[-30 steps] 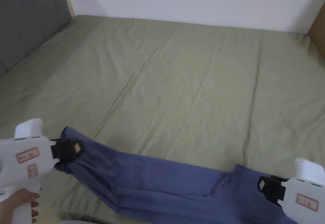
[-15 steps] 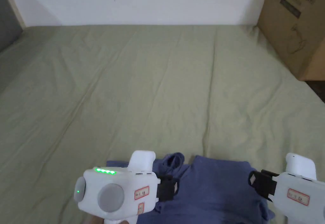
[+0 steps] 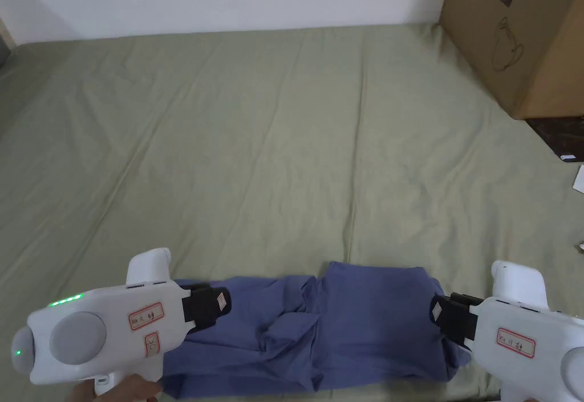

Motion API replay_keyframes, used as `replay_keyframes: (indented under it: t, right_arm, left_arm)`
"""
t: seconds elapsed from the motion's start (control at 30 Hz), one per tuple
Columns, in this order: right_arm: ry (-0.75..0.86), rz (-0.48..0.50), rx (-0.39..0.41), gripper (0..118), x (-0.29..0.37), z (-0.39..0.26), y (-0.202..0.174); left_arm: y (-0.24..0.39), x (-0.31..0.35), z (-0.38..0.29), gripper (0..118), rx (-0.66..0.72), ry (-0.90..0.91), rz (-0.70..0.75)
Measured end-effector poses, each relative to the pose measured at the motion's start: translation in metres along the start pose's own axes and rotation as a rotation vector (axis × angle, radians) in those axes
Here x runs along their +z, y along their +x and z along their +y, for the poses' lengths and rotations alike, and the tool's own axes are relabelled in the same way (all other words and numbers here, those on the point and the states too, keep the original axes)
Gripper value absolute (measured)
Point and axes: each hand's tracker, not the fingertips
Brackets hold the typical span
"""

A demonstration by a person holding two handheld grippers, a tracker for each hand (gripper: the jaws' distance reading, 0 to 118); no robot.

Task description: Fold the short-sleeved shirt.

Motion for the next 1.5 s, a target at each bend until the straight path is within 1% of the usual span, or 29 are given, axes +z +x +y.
replay_keyframes:
  t: [0.07, 0.1, 0.27, 0.37, 0.43, 0.47, 0.53, 0.6, 0.7, 0.73, 0.77, 0.83, 0.93, 1.0, 1.13, 1.17, 1.2, 1.27, 1.33, 1.37, 1.43, 1.5]
  right_arm:
    - [-0.003, 0.003, 0.004, 1, -0.001, -0.002, -0.001]
    - [-0.005, 0.007, 0.001, 1, -0.002, -0.002, -0.002]
    - [-0.014, 0.014, -0.01, 1, -0.003, -0.004, -0.003]
    - [-0.02, 0.029, -0.001, 1, 0.002, -0.004, -0.006]
    - [-0.02, 0.036, 0.014, 1, 0.003, -0.003, -0.008]
    - [-0.021, 0.03, 0.022, 1, 0.003, -0.003, -0.009]
    - [-0.02, 0.032, 0.032, 1, 0.003, -0.003, -0.01]
    - [-0.024, 0.037, 0.028, 1, 0.002, -0.003, -0.01]
    - [-0.026, 0.033, 0.017, 1, 0.001, -0.003, -0.009]
    - [-0.027, 0.034, 0.017, 1, 0.001, -0.004, -0.009]
    - [-0.029, 0.034, 0.019, 1, 0.002, -0.004, -0.009]
    - [-0.032, 0.031, 0.028, 1, 0.002, -0.004, -0.01]
    - [-0.028, 0.03, 0.033, 1, 0.004, -0.002, -0.013]
    - [-0.024, 0.034, 0.034, 1, 0.004, 0.0, -0.016]
    - [-0.022, 0.032, 0.049, 1, 0.001, 0.003, -0.022]
    - [-0.026, 0.031, 0.052, 1, 0.001, 0.003, -0.024]
    - [-0.029, 0.033, 0.055, 1, 0.0, 0.004, -0.026]
    - [-0.037, 0.035, 0.059, 1, -0.004, 0.004, -0.03]
    - [-0.044, 0.03, 0.064, 1, -0.009, 0.003, -0.036]
    - [-0.049, 0.029, 0.066, 1, -0.011, 0.003, -0.038]
    - [-0.056, 0.03, 0.07, 1, -0.014, 0.003, -0.044]
    - [-0.066, 0.035, 0.082, 1, -0.017, 0.002, -0.05]
  left_arm:
    - [0.001, -0.011, -0.008, 1, 0.001, -0.037, -0.075]
    - [0.004, -0.016, -0.012, 1, 0.005, -0.061, -0.091]
    - [0.033, -0.057, -0.033, 1, -0.096, -0.181, -0.045]
    - [0.043, -0.064, -0.041, 1, -0.08, -0.185, -0.071]
    - [0.054, -0.065, -0.047, 1, -0.028, -0.186, -0.144]
    - [0.057, -0.067, -0.049, 1, -0.036, -0.204, -0.178]
    - [0.07, -0.073, -0.057, 1, -0.089, -0.238, -0.165]
    - [0.077, -0.079, -0.064, 1, -0.147, -0.257, -0.106]
    - [0.079, -0.076, -0.064, 1, -0.124, -0.249, -0.121]
    - [0.075, -0.073, -0.063, 1, -0.106, -0.247, -0.131]
    - [0.073, -0.068, -0.061, 1, -0.109, -0.239, -0.167]
    - [0.074, -0.059, -0.054, 1, -0.117, -0.236, -0.182]
    - [0.063, -0.035, -0.037, 1, -0.115, -0.159, -0.205]
    - [0.043, -0.018, -0.023, 1, -0.068, -0.108, -0.229]
    - [-0.025, 0.01, 0.0, 1, 0.064, -0.012, -0.184]
    - [-0.04, 0.016, 0.004, 5, 0.074, -0.02, -0.164]
    - [-0.055, 0.021, 0.006, 16, 0.093, -0.024, -0.141]
    - [-0.078, 0.029, 0.004, 63, 0.123, -0.036, -0.107]
    - [-0.094, 0.026, 0.001, 100, 0.141, -0.064, -0.093]
    - [-0.099, 0.023, -0.001, 107, 0.141, -0.081, -0.095]
    - [-0.106, 0.014, -0.008, 108, 0.151, -0.1, -0.142]
    - [-0.111, 0.0, -0.013, 107, 0.215, -0.115, -0.203]
